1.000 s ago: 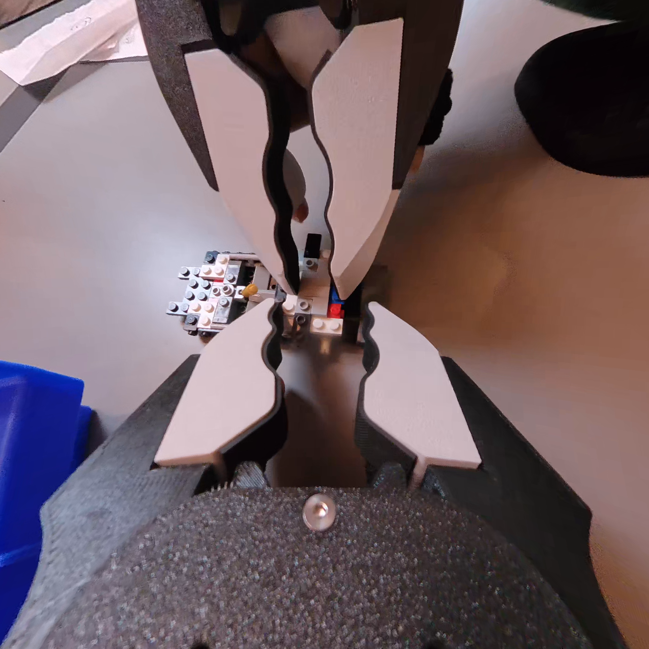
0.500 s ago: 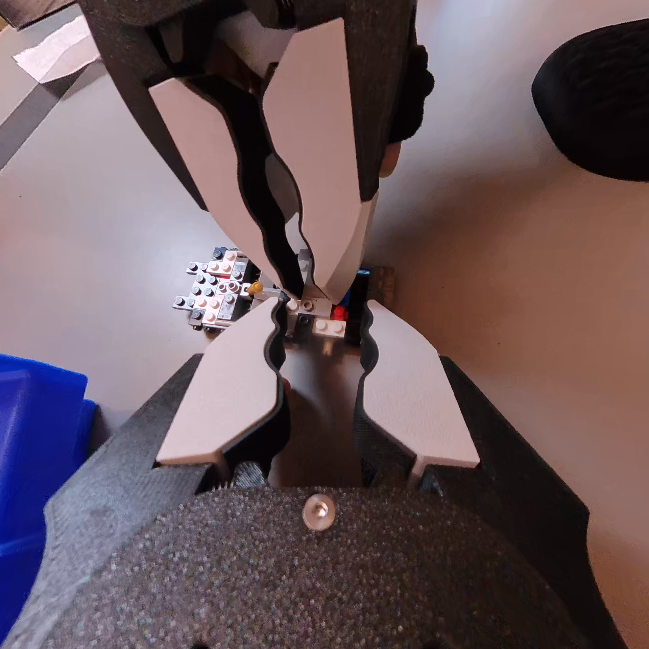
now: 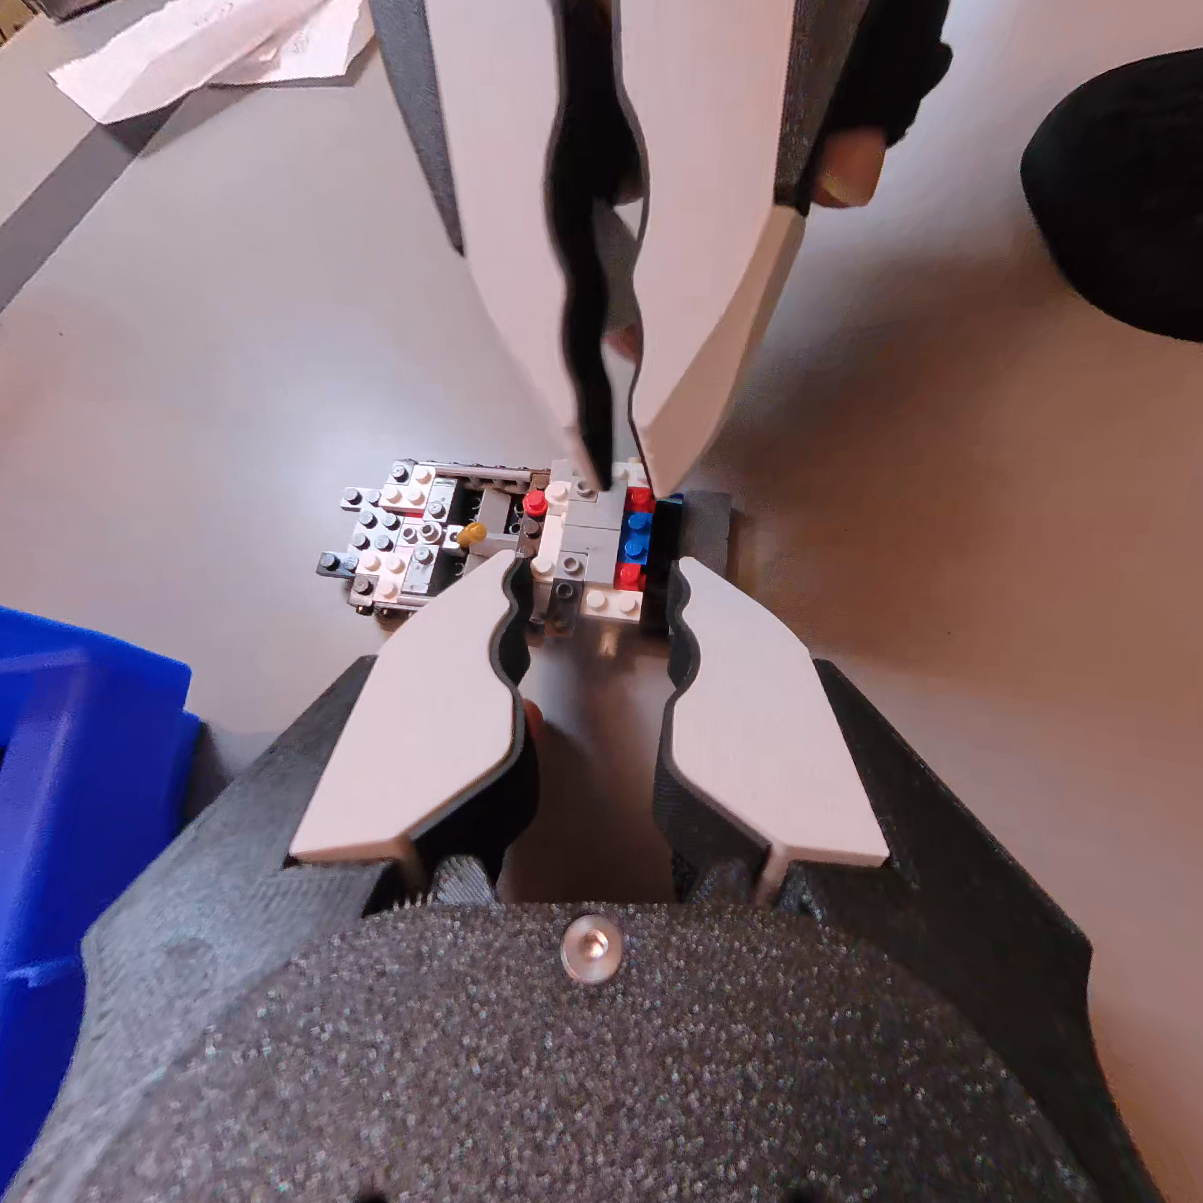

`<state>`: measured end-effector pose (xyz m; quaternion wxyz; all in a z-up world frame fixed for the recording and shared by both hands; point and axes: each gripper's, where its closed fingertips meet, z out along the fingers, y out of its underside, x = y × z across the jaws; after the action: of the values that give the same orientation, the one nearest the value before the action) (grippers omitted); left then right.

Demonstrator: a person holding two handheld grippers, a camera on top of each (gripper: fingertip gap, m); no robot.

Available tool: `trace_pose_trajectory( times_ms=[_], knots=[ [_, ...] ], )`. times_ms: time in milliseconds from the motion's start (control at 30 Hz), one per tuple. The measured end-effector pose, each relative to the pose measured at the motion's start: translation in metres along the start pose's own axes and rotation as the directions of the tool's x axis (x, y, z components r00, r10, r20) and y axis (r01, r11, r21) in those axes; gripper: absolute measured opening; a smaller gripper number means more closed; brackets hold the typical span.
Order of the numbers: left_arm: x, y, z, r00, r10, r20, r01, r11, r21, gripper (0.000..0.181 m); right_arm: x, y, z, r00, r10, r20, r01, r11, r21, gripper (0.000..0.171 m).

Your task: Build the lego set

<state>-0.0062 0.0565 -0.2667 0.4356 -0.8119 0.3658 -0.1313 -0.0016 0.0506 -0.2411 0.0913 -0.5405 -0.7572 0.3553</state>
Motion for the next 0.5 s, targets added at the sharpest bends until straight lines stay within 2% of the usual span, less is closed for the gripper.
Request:
trace_pose_trajectory(
  times_ms=[33, 133, 300, 500],
  knots=[
    [0.001, 0.000, 0.000, 1.000, 0.003, -0.006, -0.003, 1.000, 0.003, 0.040, 0.003, 0.000, 0.001, 0.999, -0.021, -0.031, 0.021, 1.000, -0.006, 0.018],
    [0.003, -0.001, 0.000, 1.000, 0.007, -0.014, -0.007, 1.000, 0.006, 0.040, 0.013, 0.006, 0.008, 0.995, -0.064, -0.082, 0.059, 0.996, -0.067, 0.019],
    [0.003, -0.001, 0.000, 1.000, 0.004, -0.018, -0.004, 1.000, 0.007, 0.040, 0.012, 0.011, 0.014, 0.987, -0.152, -0.050, 0.139, 0.968, -0.209, 0.019],
    [0.002, -0.001, -0.001, 1.000, -0.016, -0.021, 0.017, 1.000, 0.011, 0.033, 0.007, 0.012, 0.016, 0.977, -0.210, 0.045, 0.210, 0.888, -0.410, 0.016]
  ],
)
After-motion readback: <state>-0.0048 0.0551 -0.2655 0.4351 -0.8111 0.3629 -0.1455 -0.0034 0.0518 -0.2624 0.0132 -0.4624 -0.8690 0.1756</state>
